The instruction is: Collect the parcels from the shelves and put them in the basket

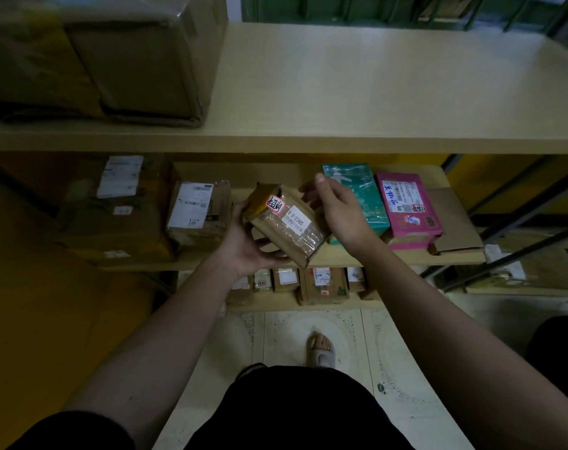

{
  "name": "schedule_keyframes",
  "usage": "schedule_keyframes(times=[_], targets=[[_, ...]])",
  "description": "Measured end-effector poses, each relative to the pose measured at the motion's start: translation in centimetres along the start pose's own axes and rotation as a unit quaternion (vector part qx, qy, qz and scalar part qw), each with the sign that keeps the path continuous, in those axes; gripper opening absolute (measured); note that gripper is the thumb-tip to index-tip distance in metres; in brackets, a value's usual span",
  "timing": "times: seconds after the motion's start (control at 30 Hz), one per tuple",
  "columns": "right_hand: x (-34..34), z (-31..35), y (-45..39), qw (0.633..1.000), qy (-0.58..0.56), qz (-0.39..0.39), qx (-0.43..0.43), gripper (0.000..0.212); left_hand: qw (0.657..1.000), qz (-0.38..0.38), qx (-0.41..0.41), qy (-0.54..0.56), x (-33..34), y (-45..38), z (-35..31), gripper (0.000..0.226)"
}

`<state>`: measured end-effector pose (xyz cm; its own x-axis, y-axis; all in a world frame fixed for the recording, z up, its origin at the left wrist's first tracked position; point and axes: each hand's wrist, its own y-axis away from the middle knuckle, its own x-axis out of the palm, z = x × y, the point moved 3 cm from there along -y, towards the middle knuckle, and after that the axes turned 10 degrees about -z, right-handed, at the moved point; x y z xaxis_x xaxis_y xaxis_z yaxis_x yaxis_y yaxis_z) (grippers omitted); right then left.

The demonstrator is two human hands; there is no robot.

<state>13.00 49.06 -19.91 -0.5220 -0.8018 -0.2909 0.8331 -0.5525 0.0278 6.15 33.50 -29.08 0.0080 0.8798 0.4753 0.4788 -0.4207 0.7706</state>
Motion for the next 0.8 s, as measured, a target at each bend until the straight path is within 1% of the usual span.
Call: schedule_keyframes(times=[0.07, 0.17, 0.3, 0.37, 0.4, 0.5, 0.57, 0.67, 0.73, 0.8], targets=[[-0.1, -1.2, 0.3, 1.000, -0.008, -0.008, 0.023, 0.039, 1.000, 0.013, 0.004, 0.023, -0.2, 0.5, 0.4, 0.069], [-0.1, -3.1, 1.1, 0.998, 0.001, 0.020, 0.053, 0.036, 0.997, 0.021, 0.022, 0.075, -0.7, 1.2, 0.8, 0.072], [0.4, -3.8, 2.2, 0.992, 0.008, 0.111, 0.058, 0.040, 0.990, -0.010, 0.074, 0.122, -1.4, 2.2, 1.0, 0.071], [0.5, -3.5, 2.5, 0.988, -0.006, 0.146, 0.047, 0.035, 0.987, -0.020, 0.092, 0.133, -1.4, 2.8, 1.4, 0.068], [0.5, -3.3, 2.6, 0.988, -0.018, 0.151, 0.038, 0.031, 0.986, -0.023, 0.096, 0.135, -1.4, 3.1, 1.6, 0.067], [-0.5, -3.0, 2.3, 0.987, -0.057, 0.146, 0.014, 0.013, 0.989, -0.040, 0.115, 0.085, -1.2, 4.4, 2.7, 0.067], [-1.9, -3.1, 2.2, 0.986, -0.061, 0.158, 0.002, 0.009, 0.984, -0.093, 0.147, 0.027, -0.7, 5.4, 3.8, 0.059], [-4.0, -3.7, 2.3, 0.980, -0.055, 0.189, -0.003, 0.012, 0.948, -0.209, 0.233, -0.054, -0.5, 7.5, 5.3, 0.045], [-5.0, -3.9, 2.4, 0.975, -0.048, 0.217, -0.004, 0.016, 0.920, -0.242, 0.297, -0.085, -0.1, 8.9, 6.4, 0.038], [-5.2, -4.2, 2.9, 0.965, -0.037, 0.261, -0.009, 0.017, 0.901, -0.265, 0.328, -0.103, 0.4, 10.9, 8.3, 0.025]])
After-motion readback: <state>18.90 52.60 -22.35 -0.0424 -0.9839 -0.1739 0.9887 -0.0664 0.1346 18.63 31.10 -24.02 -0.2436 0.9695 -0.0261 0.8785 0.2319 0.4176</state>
